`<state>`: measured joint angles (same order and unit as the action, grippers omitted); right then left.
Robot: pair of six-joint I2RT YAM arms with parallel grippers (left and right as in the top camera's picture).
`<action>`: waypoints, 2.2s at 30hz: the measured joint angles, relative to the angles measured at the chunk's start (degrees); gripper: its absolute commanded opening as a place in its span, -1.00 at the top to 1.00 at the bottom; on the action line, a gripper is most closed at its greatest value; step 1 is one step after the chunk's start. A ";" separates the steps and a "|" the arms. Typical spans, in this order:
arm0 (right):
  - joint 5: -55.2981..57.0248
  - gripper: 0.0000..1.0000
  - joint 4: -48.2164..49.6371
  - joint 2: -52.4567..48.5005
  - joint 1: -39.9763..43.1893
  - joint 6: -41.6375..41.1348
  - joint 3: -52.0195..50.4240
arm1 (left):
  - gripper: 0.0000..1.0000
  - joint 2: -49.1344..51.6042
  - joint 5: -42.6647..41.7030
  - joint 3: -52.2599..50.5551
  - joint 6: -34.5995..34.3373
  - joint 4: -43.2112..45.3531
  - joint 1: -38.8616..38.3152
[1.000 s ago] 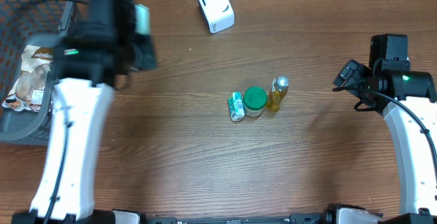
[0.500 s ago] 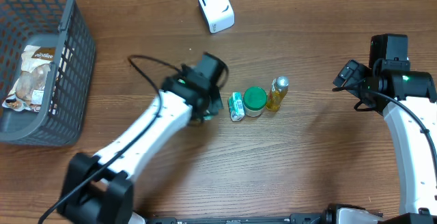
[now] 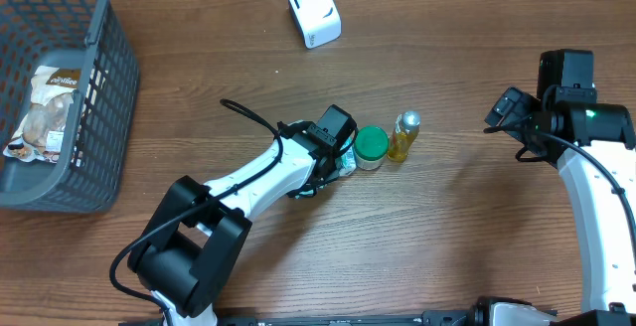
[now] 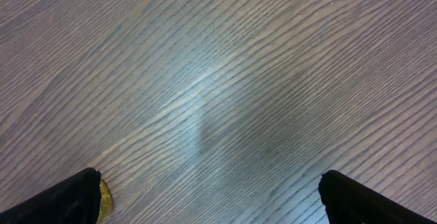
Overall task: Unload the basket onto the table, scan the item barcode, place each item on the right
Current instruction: 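Carry the wipes packet to the table in front of the jar, then lower the wipes packet flat left of the tissue pack and release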
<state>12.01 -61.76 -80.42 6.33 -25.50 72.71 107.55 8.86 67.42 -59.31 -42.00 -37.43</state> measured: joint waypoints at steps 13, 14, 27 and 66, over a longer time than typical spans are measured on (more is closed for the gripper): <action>0.00 -1.00 0.00 0.00 0.00 0.00 0.00 | -0.04 -0.98 0.44 10.36 12.07 -12.59 1.68; 0.02 -1.00 0.02 0.00 0.00 -0.04 0.00 | 0.02 -1.20 0.39 10.86 12.57 -12.92 1.70; 0.00 -1.00 0.00 0.00 0.00 0.00 -0.02 | 0.18 -1.38 -2.86 8.39 13.99 -12.87 1.68; 0.00 -1.00 0.02 0.00 0.02 0.00 -0.02 | 0.46 1.33 -6.95 9.62 17.55 -14.19 4.11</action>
<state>12.01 -61.73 -80.42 6.35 -25.50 72.69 108.88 1.91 77.03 -41.76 -56.18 -33.32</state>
